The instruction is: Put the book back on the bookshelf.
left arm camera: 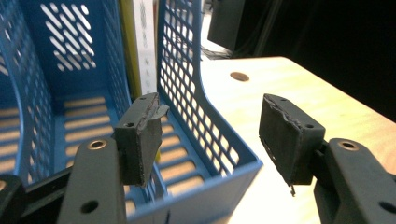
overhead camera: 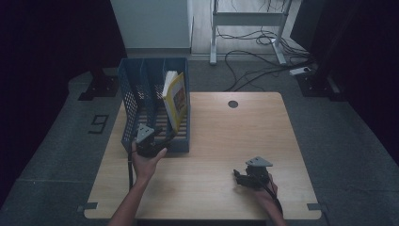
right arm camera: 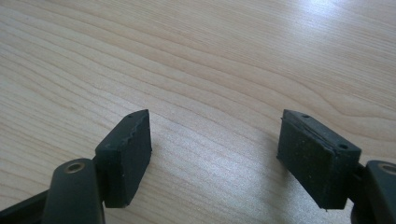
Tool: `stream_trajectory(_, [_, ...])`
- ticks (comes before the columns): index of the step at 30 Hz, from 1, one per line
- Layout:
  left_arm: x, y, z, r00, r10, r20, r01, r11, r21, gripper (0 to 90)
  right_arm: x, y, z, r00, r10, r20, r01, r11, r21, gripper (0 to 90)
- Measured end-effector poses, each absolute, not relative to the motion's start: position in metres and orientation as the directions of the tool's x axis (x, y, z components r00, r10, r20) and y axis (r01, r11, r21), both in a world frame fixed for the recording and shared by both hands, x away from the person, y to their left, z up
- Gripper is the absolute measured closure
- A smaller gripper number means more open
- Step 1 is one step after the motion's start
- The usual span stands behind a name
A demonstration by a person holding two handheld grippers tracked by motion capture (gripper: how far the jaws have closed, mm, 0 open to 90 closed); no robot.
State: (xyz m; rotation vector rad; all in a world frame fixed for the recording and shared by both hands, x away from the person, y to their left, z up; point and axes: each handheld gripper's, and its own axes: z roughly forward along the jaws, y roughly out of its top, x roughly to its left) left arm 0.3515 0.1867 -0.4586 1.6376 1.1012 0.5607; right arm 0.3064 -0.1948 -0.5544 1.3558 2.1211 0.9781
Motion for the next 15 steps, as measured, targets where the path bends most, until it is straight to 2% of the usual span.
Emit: stream_trajectory(15, [0.307, 0.203, -0.505, 0.513, 0.83, -0.218, 0.493, -0.077, 0.866, 37.9, 0.306, -0.195, -0.554, -0.424, 0.905, 0.011, 0.596, 0.27, 0.756, 25.0])
